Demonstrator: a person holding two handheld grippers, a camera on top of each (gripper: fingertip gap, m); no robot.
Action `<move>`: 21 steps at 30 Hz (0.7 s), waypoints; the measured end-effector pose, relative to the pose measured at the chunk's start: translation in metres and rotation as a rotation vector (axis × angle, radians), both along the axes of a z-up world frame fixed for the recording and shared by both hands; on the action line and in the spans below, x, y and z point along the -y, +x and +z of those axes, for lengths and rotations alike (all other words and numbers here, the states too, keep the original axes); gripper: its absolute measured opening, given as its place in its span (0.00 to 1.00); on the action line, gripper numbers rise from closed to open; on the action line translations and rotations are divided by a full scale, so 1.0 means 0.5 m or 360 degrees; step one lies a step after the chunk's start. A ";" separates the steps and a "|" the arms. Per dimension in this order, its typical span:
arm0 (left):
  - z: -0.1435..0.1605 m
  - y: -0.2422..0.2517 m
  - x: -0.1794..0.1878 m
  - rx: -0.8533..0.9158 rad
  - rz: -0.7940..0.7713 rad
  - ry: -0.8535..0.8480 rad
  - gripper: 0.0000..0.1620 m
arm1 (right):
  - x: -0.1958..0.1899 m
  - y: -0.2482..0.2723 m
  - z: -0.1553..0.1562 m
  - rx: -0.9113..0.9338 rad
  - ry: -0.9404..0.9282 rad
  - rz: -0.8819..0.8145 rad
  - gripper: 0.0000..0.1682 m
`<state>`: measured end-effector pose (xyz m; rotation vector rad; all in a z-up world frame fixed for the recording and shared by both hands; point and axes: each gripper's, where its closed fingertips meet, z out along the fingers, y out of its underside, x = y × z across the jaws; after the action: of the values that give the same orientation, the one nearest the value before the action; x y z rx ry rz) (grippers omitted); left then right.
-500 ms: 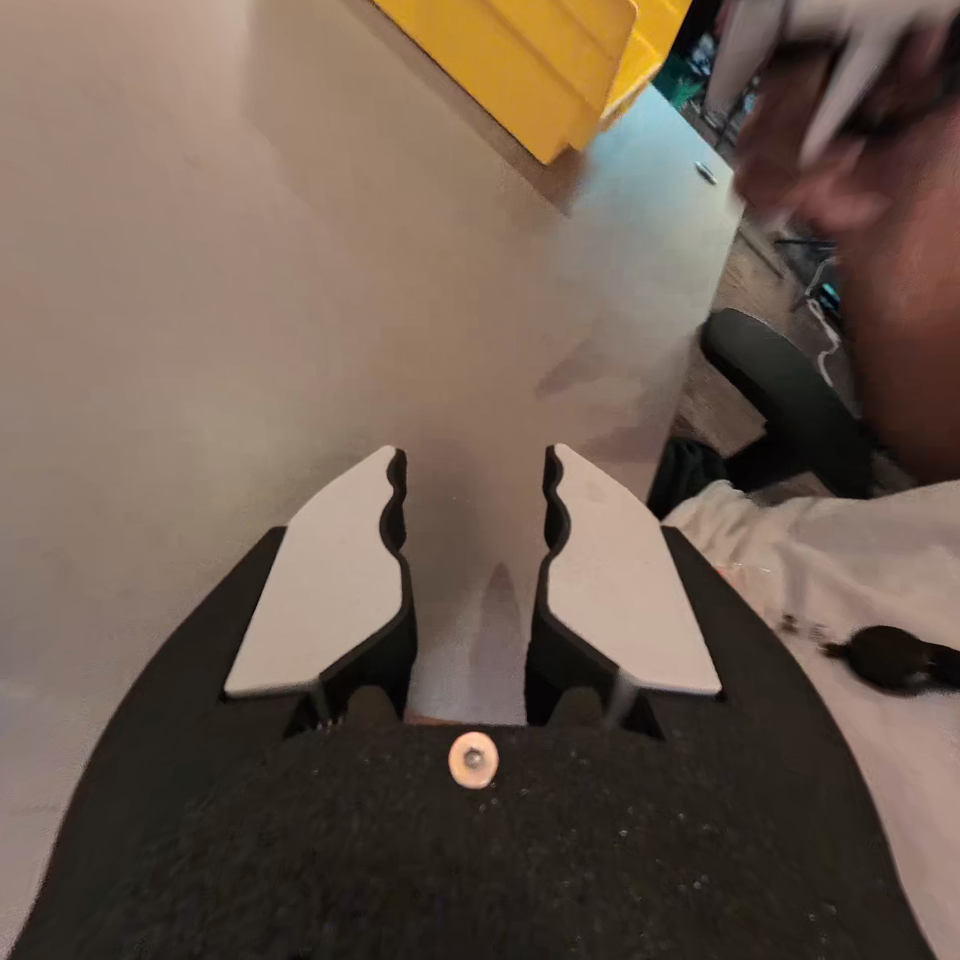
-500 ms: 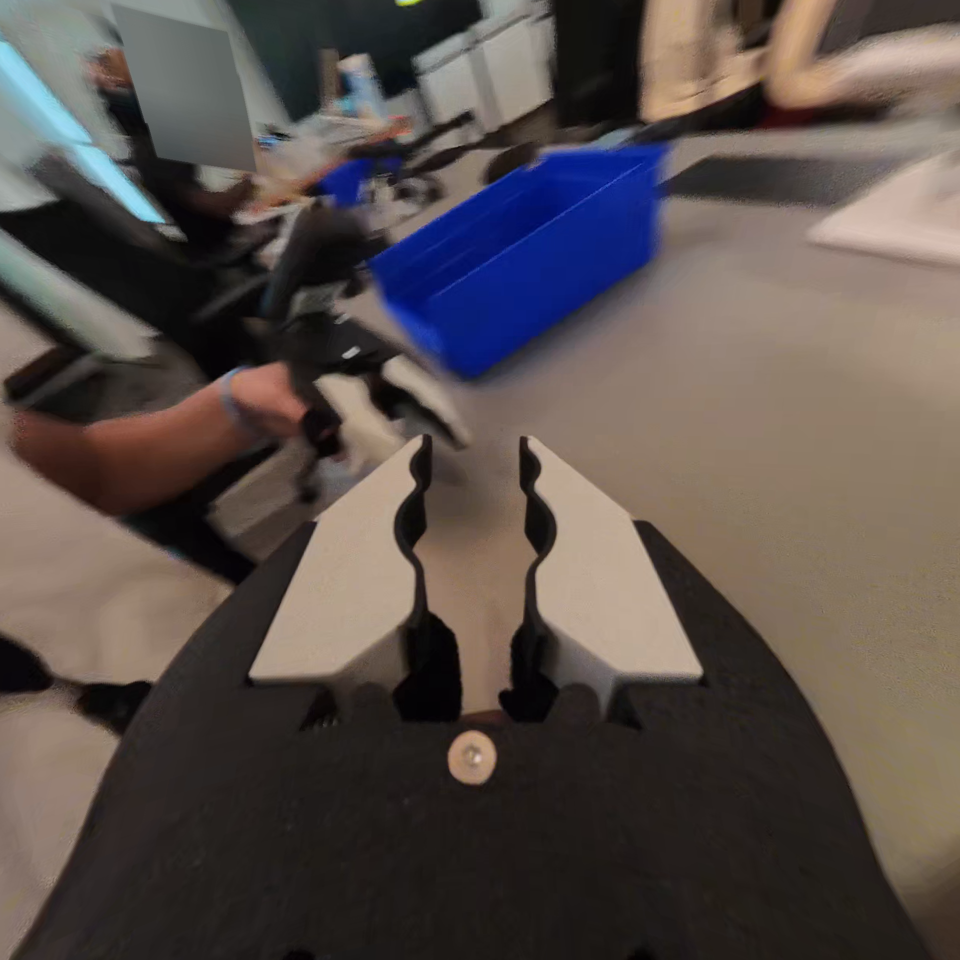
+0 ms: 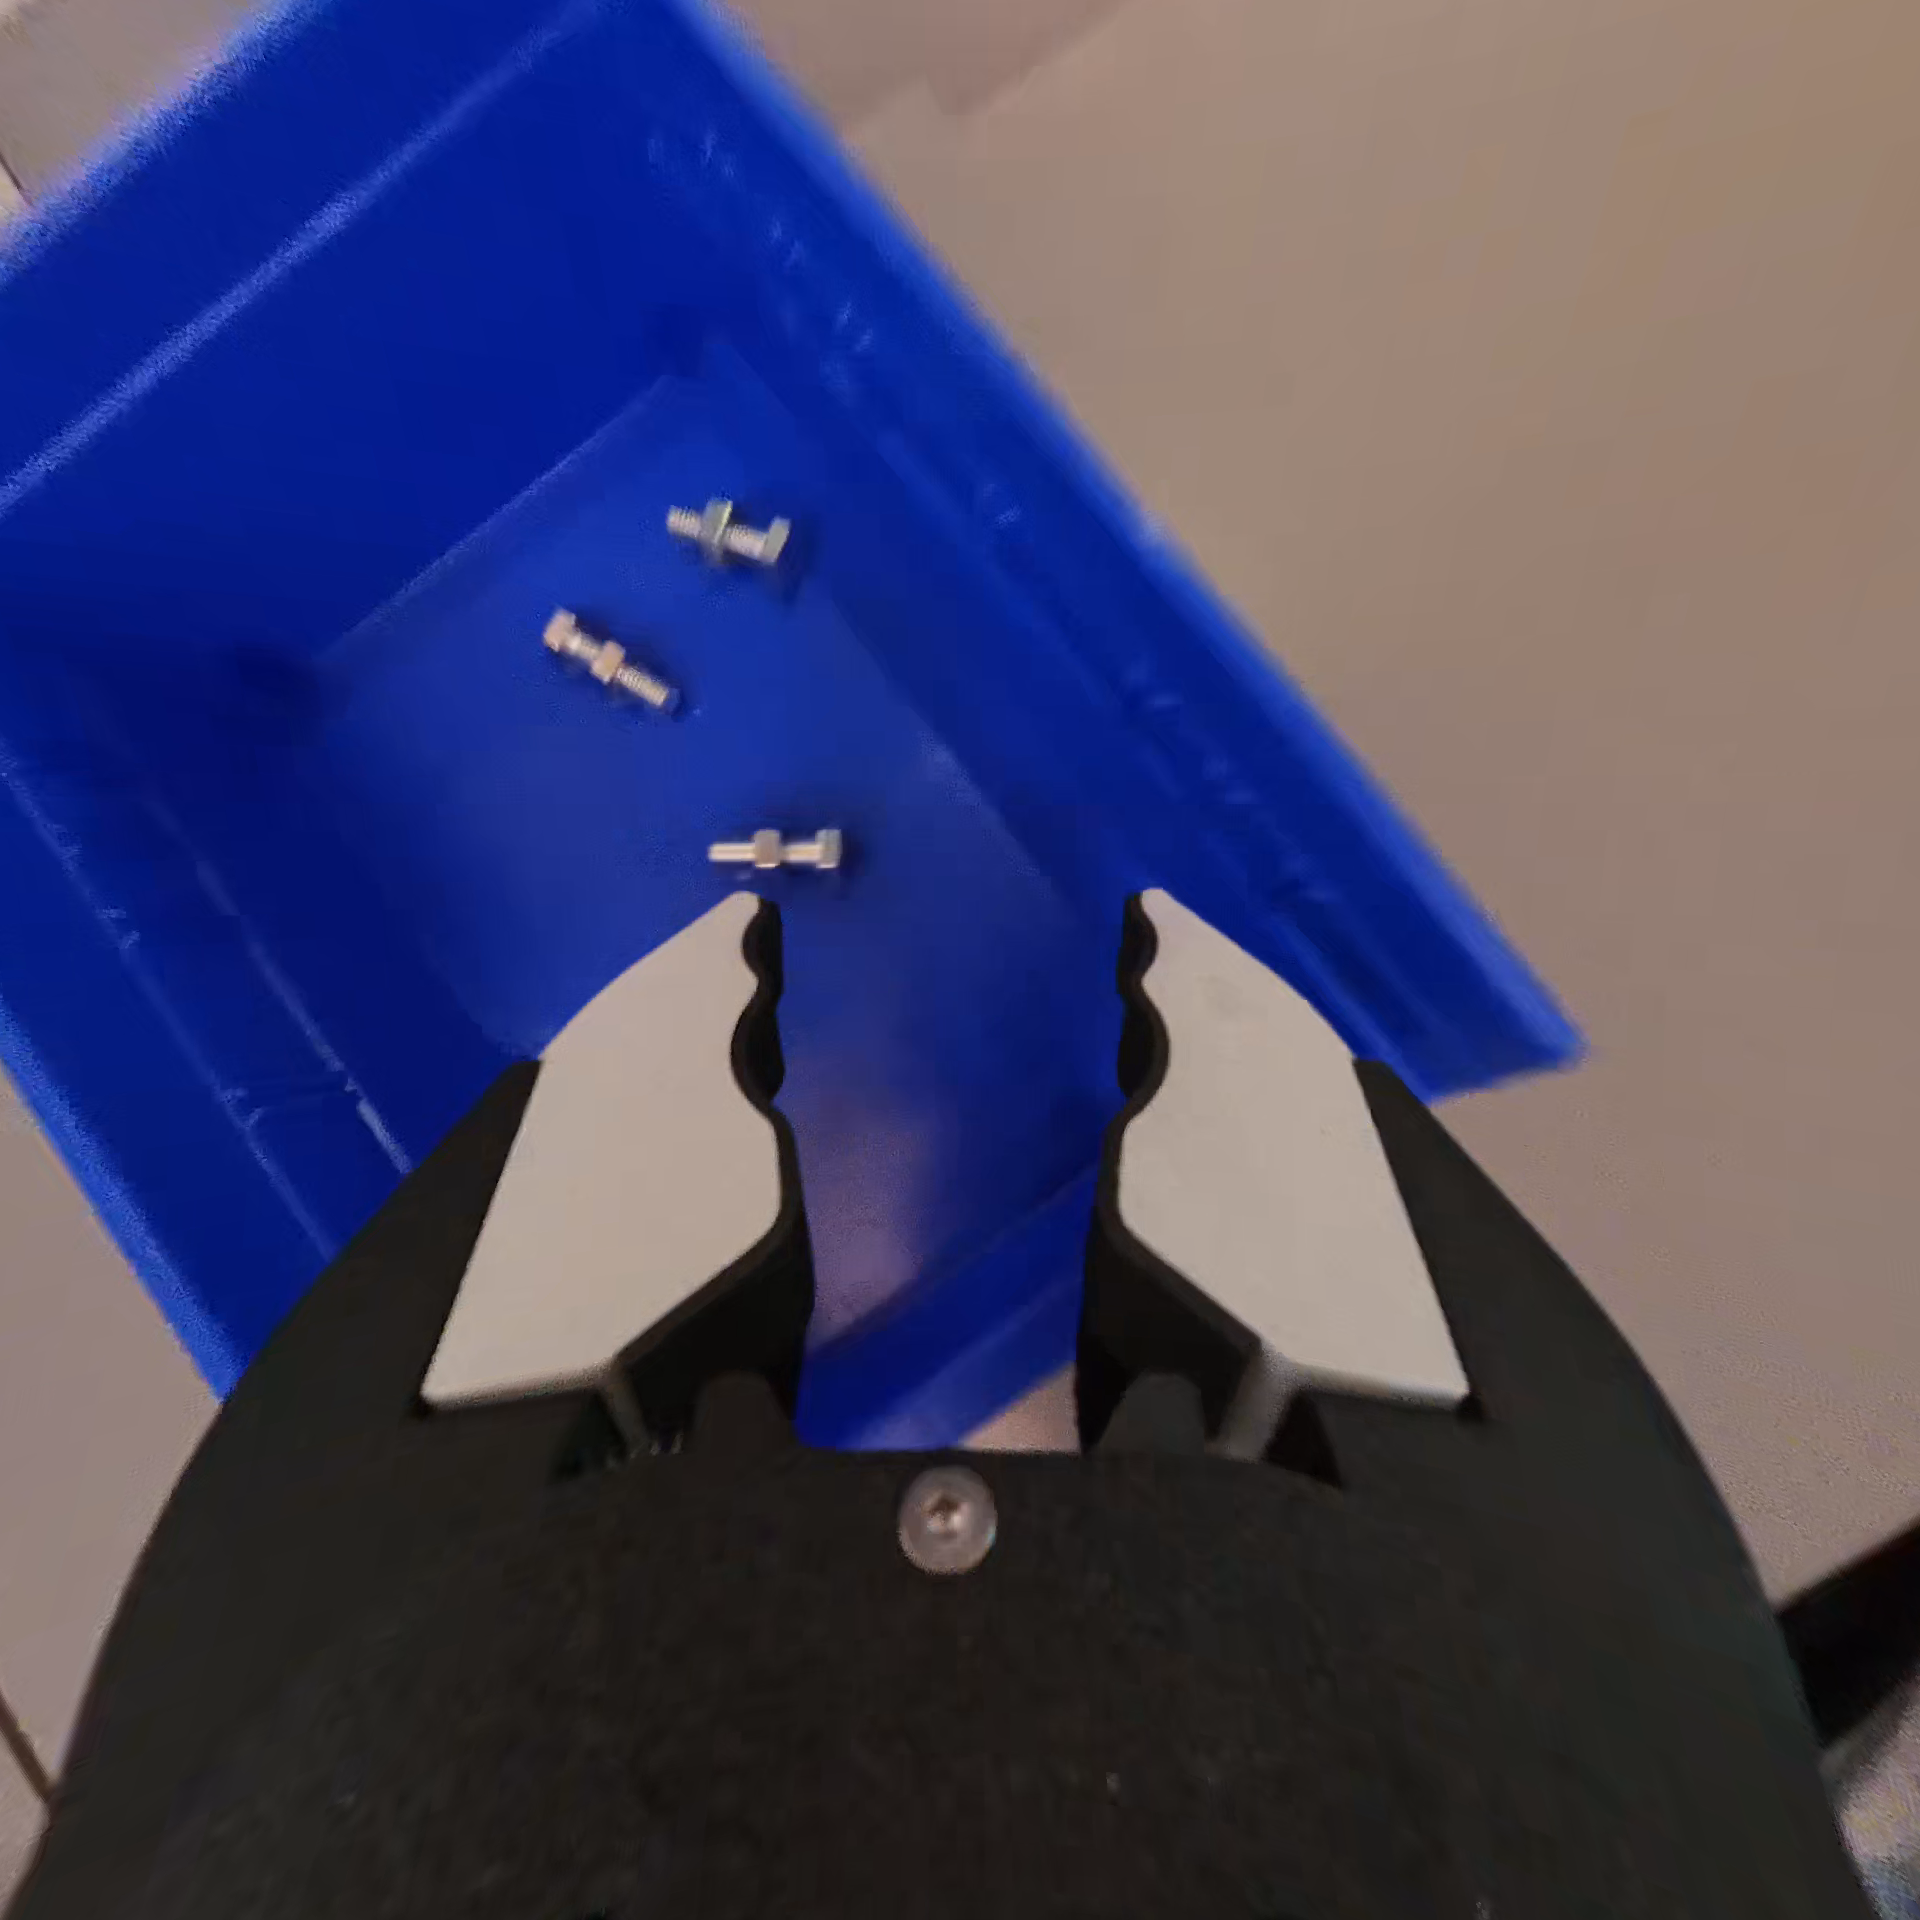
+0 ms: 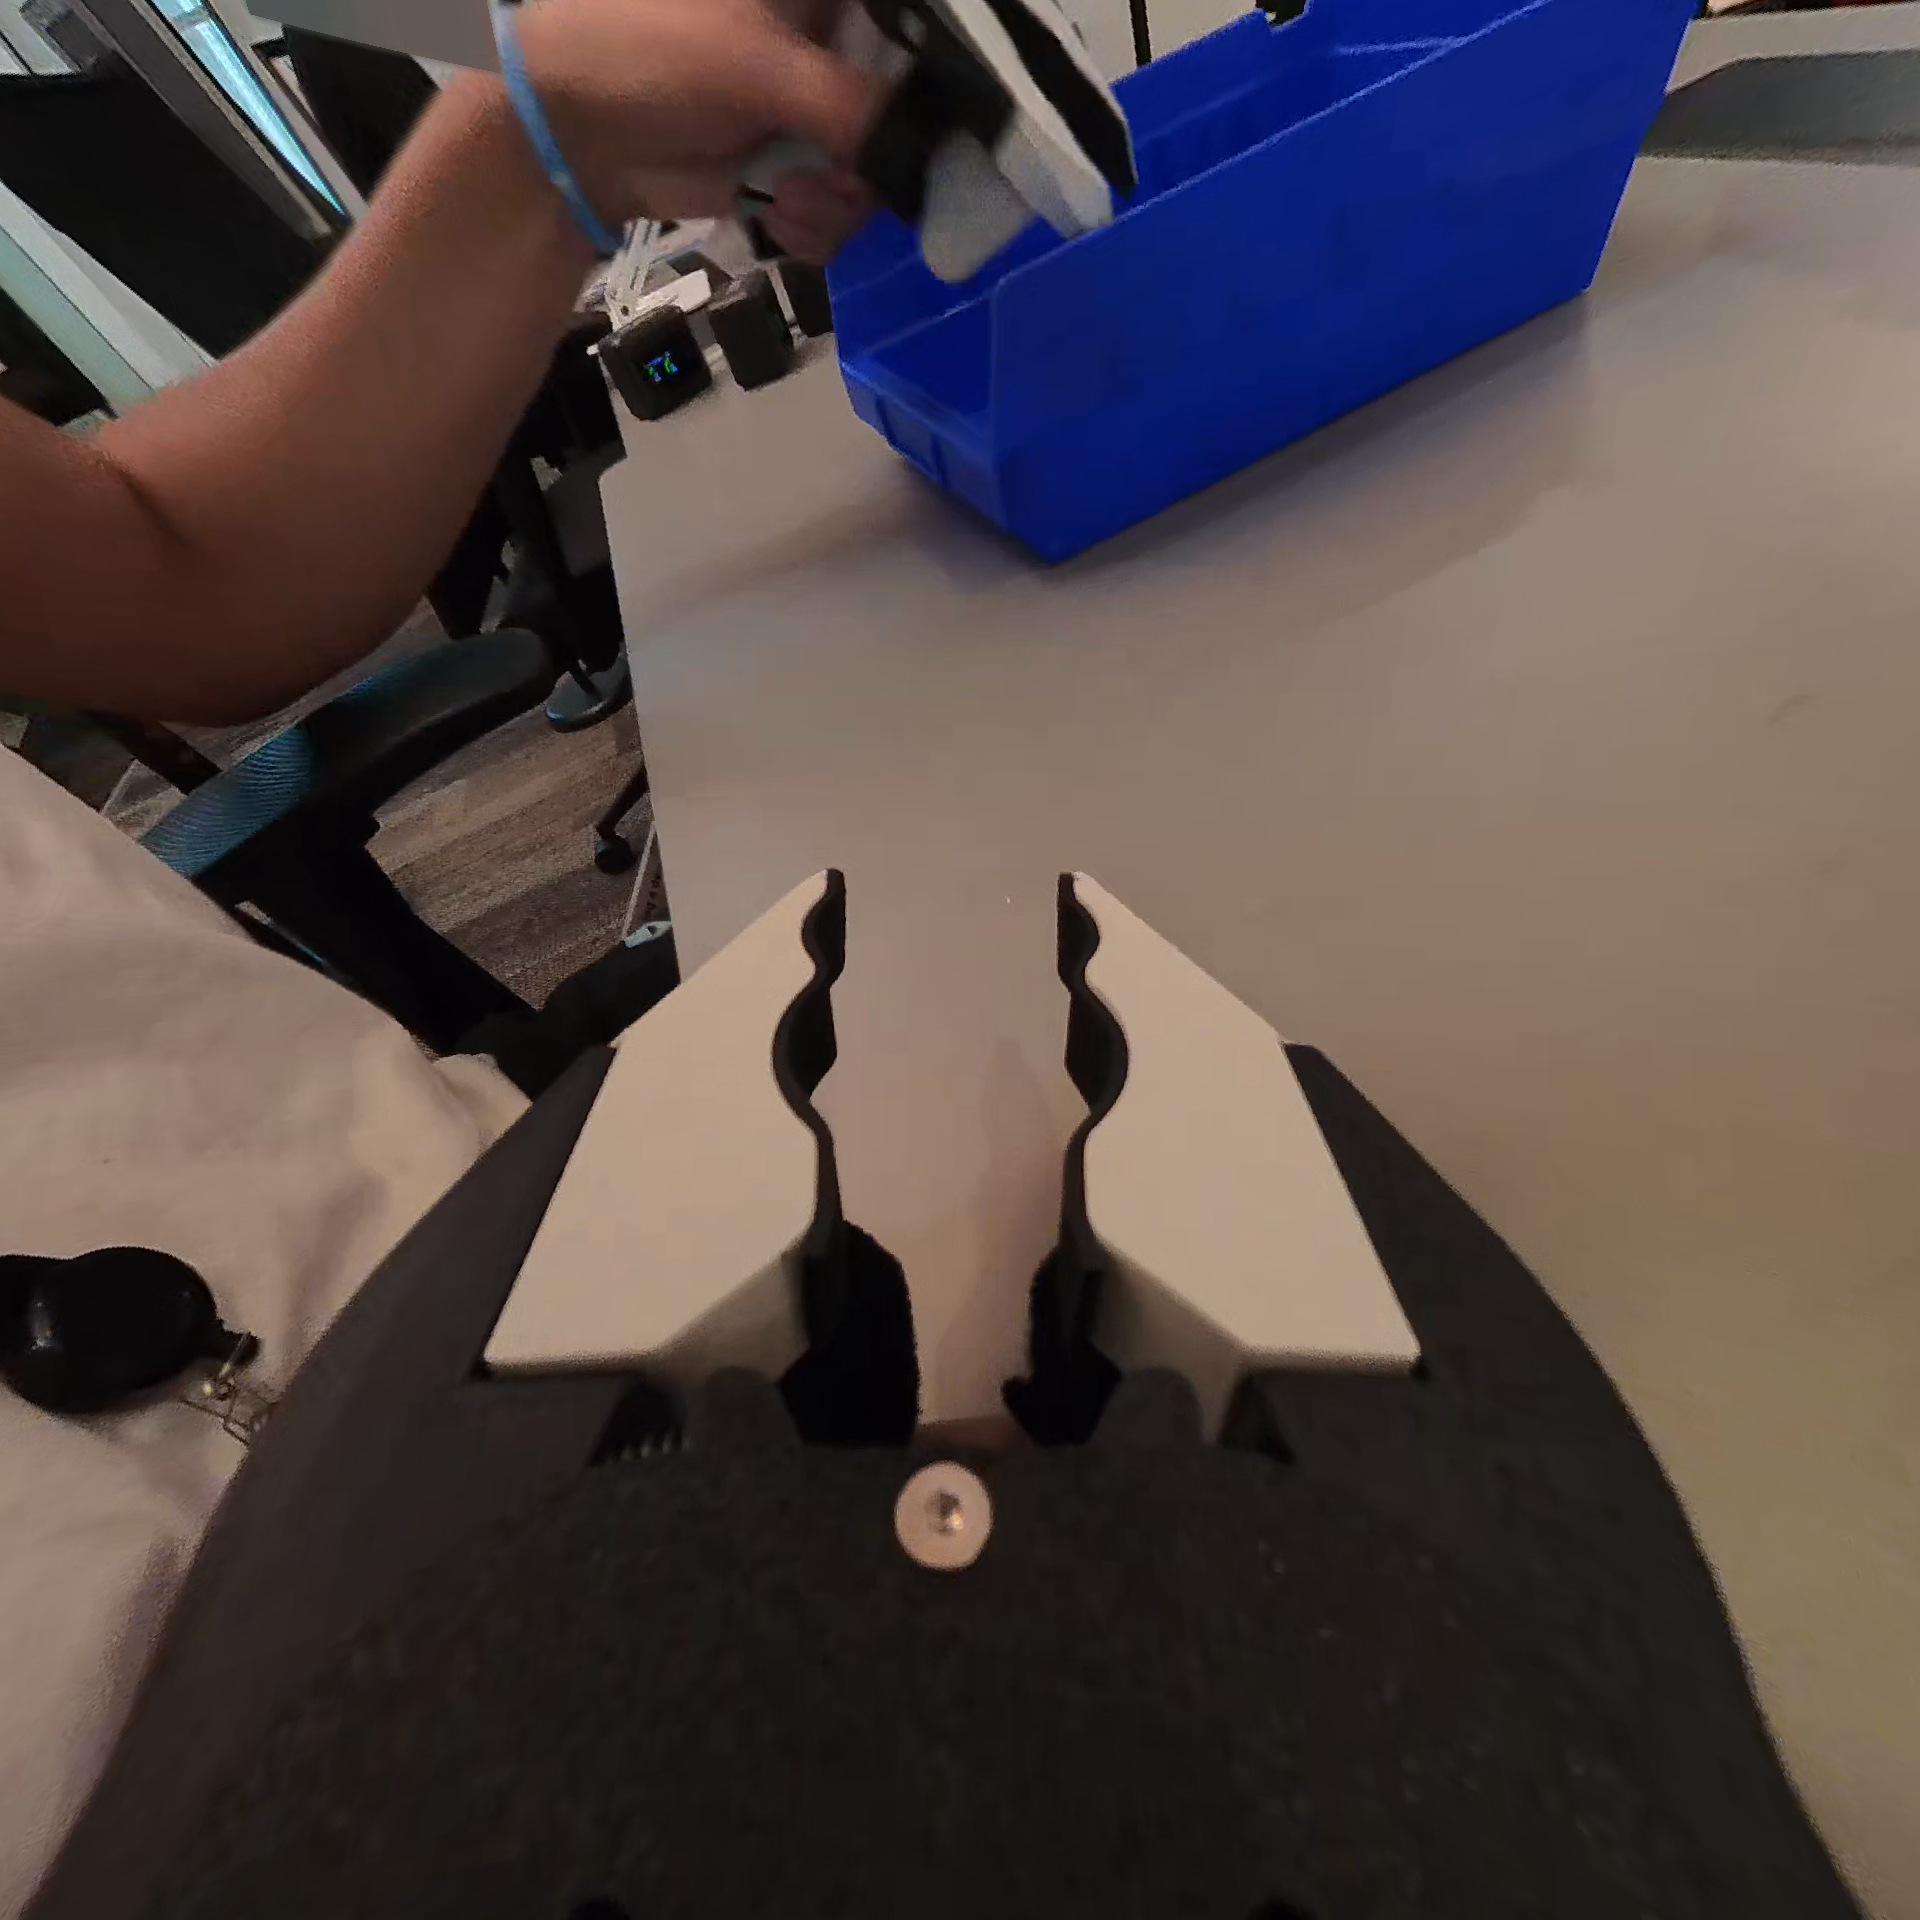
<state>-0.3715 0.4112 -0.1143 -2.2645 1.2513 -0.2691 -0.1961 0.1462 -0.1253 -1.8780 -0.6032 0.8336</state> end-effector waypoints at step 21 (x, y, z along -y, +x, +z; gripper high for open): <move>0.046 0.048 0.006 0.0101 -0.0459 0.0467 0.25 | -0.057 0.025 0.054 -0.0450 -0.0137 -0.0009 0.26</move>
<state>-0.3477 0.4081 -0.0911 -1.8159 1.4781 -0.2410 -0.1833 0.1747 -0.0985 -1.7937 -0.3910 1.1128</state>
